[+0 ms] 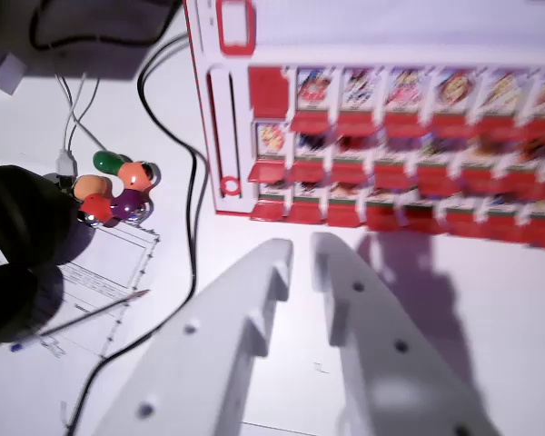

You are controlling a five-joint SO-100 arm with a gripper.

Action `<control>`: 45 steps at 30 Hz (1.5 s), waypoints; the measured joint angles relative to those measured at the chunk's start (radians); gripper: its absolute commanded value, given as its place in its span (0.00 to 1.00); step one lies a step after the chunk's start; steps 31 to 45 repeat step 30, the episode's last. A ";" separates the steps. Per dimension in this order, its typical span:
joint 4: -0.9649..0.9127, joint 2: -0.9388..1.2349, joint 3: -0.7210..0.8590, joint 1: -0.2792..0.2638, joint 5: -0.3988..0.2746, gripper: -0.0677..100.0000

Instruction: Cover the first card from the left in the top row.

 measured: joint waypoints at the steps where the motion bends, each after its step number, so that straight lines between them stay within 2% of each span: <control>1: 0.000 0.035 0.017 0.009 -0.023 0.02; 9: 0.000 0.276 0.130 0.094 -0.163 0.02; 16: -0.063 0.445 0.339 0.133 -0.224 0.02; 21: -0.089 0.491 0.414 0.147 -0.227 0.02; 30: -0.097 0.492 0.420 0.133 -0.190 0.02; 45: -0.097 0.492 0.420 0.133 -0.190 0.02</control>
